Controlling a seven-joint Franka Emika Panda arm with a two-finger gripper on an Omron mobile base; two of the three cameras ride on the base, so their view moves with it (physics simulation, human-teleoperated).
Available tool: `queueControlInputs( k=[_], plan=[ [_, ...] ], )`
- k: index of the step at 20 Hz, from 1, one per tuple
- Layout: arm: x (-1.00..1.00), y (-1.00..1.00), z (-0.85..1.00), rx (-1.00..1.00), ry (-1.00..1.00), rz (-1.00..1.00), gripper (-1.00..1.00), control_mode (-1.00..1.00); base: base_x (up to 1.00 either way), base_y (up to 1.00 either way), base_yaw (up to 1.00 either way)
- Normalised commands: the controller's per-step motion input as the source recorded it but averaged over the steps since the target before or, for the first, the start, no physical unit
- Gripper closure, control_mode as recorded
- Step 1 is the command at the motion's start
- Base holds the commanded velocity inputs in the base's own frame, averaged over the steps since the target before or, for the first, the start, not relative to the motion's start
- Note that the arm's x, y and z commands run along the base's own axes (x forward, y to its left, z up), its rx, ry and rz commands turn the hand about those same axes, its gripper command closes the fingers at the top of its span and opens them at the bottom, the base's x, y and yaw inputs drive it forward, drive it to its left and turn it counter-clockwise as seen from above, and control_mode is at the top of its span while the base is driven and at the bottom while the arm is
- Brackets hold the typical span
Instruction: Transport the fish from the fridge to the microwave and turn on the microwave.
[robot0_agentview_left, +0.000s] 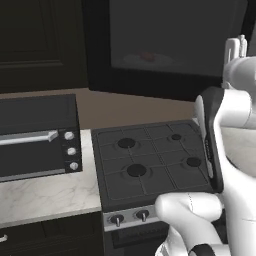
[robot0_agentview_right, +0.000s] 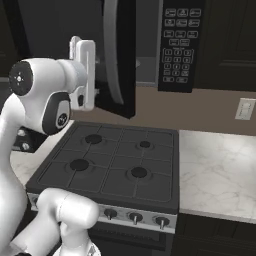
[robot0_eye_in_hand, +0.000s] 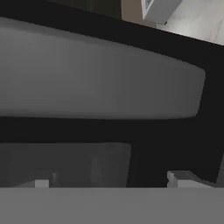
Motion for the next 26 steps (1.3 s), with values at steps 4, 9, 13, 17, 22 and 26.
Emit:
queueControlInputs(
  k=[4, 9, 13, 17, 22, 26],
  plan=[
    [0.64, -0.25, 0.00, 0.00, 0.08, -0.05, -1.00, -1.00, 0.00, 0.00, 0.00],
    [0.62, -0.23, -0.02, -0.04, 0.09, -0.06, -1.00, -1.00, 0.00, 0.00, 0.00],
    [0.50, -0.14, -0.02, -0.08, 0.04, -0.07, -1.00, -1.00, 0.00, 0.00, 0.00],
    [0.47, -0.12, -0.10, -0.06, 0.04, -0.05, -1.00, -1.00, 0.00, 0.00, 0.00],
    [0.36, -0.10, -0.14, -0.02, 0.00, -0.01, -1.00, -1.00, 0.00, 0.00, 0.00],
    [0.20, -0.05, -0.09, 0.01, 0.00, 0.00, -1.00, -1.00, 0.00, 0.00, 0.00]
  ],
)
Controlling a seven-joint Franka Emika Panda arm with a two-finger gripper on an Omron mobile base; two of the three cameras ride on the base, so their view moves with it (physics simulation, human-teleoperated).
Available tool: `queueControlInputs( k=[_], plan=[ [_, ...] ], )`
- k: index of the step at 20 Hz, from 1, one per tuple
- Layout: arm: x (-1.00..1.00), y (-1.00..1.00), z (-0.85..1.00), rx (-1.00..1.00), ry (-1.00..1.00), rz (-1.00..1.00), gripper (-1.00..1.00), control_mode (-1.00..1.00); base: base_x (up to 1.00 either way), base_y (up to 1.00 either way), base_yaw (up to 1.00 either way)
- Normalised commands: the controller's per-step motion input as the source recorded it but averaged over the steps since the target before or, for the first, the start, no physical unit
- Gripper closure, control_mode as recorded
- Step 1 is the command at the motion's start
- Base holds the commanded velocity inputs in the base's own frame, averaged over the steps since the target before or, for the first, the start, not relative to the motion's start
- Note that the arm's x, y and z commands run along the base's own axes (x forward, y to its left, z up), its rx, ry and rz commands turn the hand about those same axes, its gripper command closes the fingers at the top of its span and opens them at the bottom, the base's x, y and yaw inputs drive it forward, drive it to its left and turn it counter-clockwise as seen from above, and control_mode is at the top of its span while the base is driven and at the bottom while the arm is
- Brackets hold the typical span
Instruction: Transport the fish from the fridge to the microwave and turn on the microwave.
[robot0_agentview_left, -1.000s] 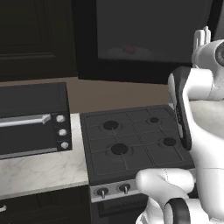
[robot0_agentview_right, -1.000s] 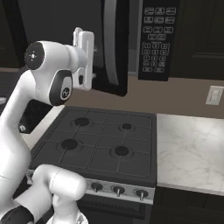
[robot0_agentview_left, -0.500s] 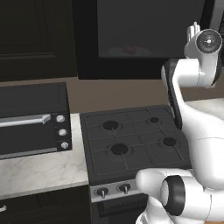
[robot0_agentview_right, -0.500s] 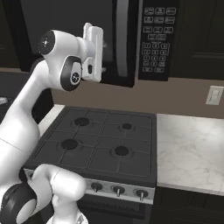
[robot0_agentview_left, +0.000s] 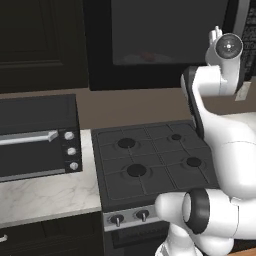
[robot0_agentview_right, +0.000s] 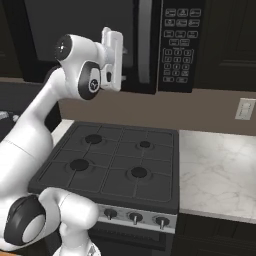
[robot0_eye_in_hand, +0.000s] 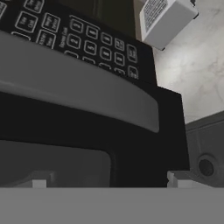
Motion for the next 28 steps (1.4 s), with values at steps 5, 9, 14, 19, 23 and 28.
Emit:
queueControlInputs(
  k=[5, 9, 14, 19, 23, 28],
  plan=[
    [0.16, -0.04, -0.06, 0.01, 0.00, 0.00, -1.00, -1.00, 0.00, 0.00, 0.00],
    [0.19, -0.04, -0.07, 0.00, 0.00, 0.00, -1.00, -1.00, 0.00, 0.00, 0.00],
    [0.21, -0.03, -0.10, 0.00, 0.01, 0.00, -1.00, -1.00, 0.00, 0.00, 0.00],
    [0.29, -0.02, -0.14, 0.00, 0.05, 0.00, -1.00, -1.00, 0.00, 0.00, 0.00],
    [0.25, -0.02, -0.14, 0.00, 0.06, 0.00, -1.00, -1.00, 0.00, 0.00, 0.00],
    [0.27, -0.02, -0.18, 0.00, 0.10, 0.00, -1.00, -1.00, 0.00, 0.00, 0.00]
  ],
)
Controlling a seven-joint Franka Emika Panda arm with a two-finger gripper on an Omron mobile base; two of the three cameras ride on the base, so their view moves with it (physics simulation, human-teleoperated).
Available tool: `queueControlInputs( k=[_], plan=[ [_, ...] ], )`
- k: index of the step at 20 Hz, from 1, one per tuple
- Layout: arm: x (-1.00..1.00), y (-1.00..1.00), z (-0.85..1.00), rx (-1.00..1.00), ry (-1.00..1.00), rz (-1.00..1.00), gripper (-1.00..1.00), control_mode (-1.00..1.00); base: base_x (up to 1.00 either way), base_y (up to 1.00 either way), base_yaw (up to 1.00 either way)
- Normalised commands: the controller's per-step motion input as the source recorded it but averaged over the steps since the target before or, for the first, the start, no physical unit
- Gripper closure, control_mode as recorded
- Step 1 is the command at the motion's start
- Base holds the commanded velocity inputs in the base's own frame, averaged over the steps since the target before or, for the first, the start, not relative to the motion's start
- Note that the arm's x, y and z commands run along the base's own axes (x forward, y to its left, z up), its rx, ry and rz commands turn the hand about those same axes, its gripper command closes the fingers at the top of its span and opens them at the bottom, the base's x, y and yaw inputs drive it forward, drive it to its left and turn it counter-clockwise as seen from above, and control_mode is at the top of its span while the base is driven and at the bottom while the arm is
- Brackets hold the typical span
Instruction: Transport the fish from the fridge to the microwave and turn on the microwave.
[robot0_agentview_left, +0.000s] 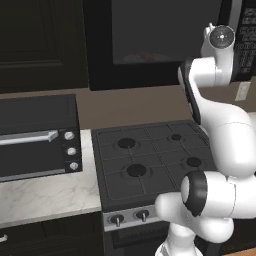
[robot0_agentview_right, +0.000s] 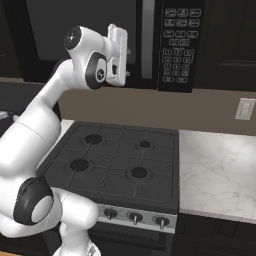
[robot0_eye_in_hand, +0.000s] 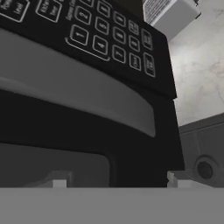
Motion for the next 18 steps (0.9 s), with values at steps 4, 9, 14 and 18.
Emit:
queueControlInputs(
  k=[4, 9, 14, 18],
  plan=[
    [0.06, -0.01, -0.15, 0.00, 0.04, 0.00, -1.00, -1.00, 0.00, 0.00, 0.00],
    [-0.12, 0.00, -0.13, 0.00, 0.00, 0.00, -1.00, -1.00, 0.00, 0.00, 0.00],
    [-0.26, 0.00, -0.04, 0.01, -0.02, 0.00, -1.00, -1.00, 0.00, 0.00, 0.00],
    [-0.37, 0.00, 0.00, 0.05, -0.07, 0.00, -1.00, -1.00, 0.00, 0.00, 0.00]
  ],
)
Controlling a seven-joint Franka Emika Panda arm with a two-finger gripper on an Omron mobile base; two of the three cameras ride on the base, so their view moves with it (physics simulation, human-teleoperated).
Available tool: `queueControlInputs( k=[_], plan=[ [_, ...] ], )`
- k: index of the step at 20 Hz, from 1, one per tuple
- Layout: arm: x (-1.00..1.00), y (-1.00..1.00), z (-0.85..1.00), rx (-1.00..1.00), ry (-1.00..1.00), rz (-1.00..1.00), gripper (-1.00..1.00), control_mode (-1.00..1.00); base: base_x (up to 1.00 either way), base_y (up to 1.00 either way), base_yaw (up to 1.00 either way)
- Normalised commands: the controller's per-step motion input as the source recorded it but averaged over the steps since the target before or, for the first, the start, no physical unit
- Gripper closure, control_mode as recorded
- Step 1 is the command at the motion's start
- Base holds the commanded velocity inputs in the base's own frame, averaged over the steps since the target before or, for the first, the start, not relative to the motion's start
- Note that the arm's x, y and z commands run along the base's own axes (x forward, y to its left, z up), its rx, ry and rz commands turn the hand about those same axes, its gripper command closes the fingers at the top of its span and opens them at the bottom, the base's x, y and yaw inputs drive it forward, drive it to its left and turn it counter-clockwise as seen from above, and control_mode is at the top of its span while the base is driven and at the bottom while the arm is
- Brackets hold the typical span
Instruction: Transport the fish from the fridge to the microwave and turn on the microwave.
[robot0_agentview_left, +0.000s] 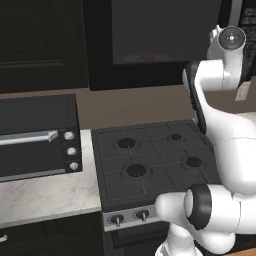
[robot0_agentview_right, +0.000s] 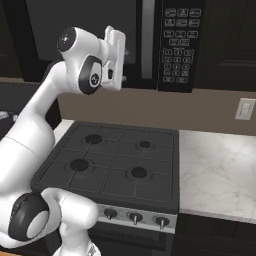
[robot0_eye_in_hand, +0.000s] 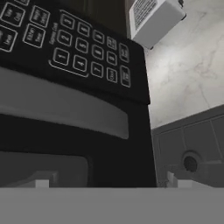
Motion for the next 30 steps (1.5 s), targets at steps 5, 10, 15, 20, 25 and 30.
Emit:
queueControlInputs(
  k=[5, 10, 15, 20, 25, 30],
  plan=[
    [-0.40, 0.00, 0.00, 0.07, -0.02, 0.05, -1.00, -1.00, 0.00, 0.00, 0.00],
    [-0.44, -0.01, 0.00, 0.09, 0.00, 0.20, -1.00, -1.00, 0.00, 0.00, 0.00],
    [-0.48, -0.07, 0.00, 0.04, 0.00, 0.32, -1.00, -1.00, 0.00, 0.00, 0.00],
    [-0.46, -0.14, 0.00, 0.00, -0.05, 0.38, -1.00, -1.00, 0.00, 0.00, 0.00],
    [-0.32, -0.18, 0.00, -0.01, -0.01, 0.28, -1.00, -1.00, 0.00, 0.00, 0.00],
    [-0.24, -0.12, -0.07, 0.00, 0.00, 0.07, -1.00, -1.00, 0.00, 0.00, 0.00]
  ],
)
